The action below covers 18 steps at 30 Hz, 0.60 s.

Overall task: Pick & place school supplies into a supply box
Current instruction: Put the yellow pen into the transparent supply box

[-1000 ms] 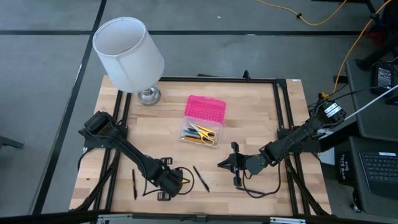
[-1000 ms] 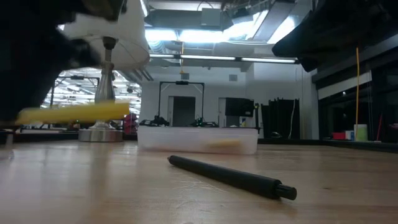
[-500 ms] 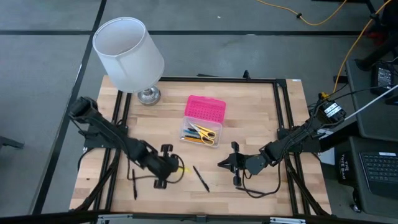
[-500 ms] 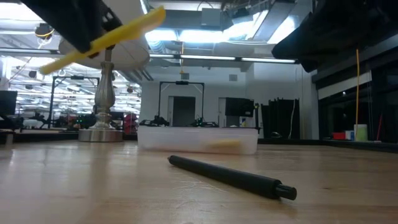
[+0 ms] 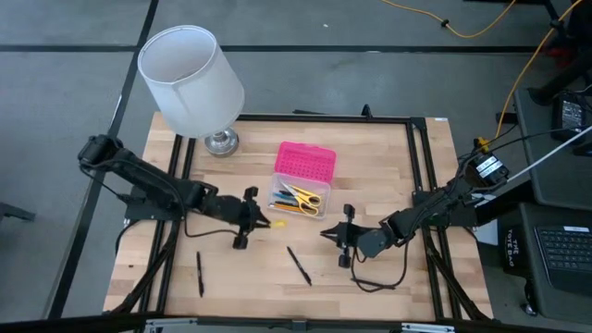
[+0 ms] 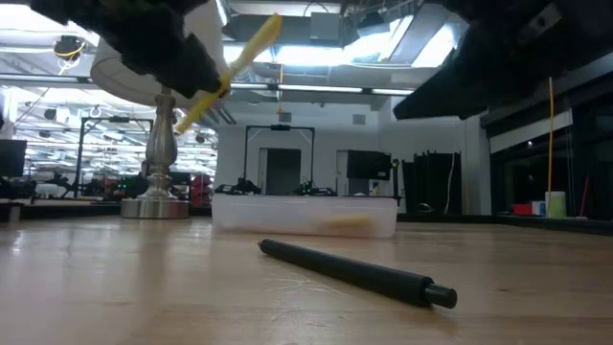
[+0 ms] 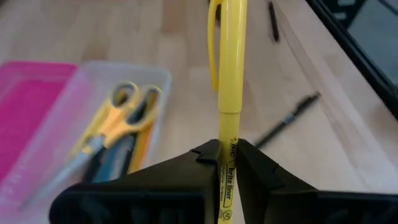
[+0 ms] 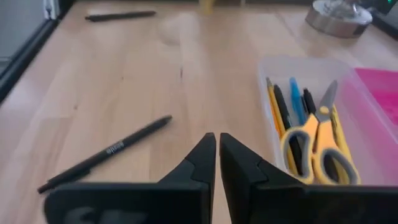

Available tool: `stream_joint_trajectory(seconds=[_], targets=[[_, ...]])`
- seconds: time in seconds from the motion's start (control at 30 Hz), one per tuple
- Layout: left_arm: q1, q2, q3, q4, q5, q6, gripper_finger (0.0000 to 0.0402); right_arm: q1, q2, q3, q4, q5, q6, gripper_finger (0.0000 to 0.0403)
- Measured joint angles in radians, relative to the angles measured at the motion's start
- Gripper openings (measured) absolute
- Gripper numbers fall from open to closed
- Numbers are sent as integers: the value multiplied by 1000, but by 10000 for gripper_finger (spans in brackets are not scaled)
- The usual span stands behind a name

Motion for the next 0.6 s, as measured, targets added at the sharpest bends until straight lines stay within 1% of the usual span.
stream_joint_trajectory(seconds=[0.07,0.17,0.3,0.5,0.6], targets=[[31,-1,-21,54,17,28,22,-4,0,0,27,-8,-11,28],[79,4,-28,102,59,45,22,-16,-19,0,21,-31,-32,28],[150,5,-28,103,98,62,22,-36,-71,0,12,-32,-62,28],[250,5,-28,101,111,75,22,-79,-139,0,0,-32,-163,28],[293,5,-28,89,166,109,22,-105,-152,0,-5,-33,-188,28]])
